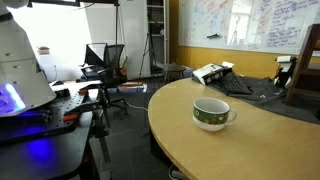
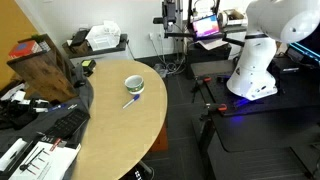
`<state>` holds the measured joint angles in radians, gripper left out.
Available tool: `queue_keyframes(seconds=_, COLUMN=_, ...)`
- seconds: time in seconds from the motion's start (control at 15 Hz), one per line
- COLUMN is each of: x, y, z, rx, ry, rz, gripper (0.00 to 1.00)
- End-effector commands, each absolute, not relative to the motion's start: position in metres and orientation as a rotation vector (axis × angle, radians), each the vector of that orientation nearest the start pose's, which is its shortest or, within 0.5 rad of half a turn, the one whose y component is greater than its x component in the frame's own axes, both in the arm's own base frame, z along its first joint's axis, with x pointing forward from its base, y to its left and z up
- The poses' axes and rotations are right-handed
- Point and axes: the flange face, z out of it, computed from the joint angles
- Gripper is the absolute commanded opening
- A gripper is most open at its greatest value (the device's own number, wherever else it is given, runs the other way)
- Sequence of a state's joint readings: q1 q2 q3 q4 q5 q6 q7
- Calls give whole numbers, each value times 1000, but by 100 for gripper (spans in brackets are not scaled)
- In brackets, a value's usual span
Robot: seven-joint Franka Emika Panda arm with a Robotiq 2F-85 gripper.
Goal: Put the marker in the mug
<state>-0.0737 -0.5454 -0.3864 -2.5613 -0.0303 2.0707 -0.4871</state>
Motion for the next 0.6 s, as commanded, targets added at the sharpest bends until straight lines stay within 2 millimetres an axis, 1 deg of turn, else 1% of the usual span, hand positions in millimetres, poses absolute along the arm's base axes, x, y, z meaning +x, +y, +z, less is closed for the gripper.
queue_keyframes(seconds=0.0, x=346, y=-174, z=438, rx=-2992, ry=-136, rz=-140, gripper=100)
queue_keyframes(seconds=0.4, x=346, y=-174, z=438, rx=-2991, ry=-136, rz=-140, gripper=100)
queue_keyframes(seconds=0.53, x=362, y=-161, z=435, rx=-3019, ry=-241, rz=-123, gripper=100)
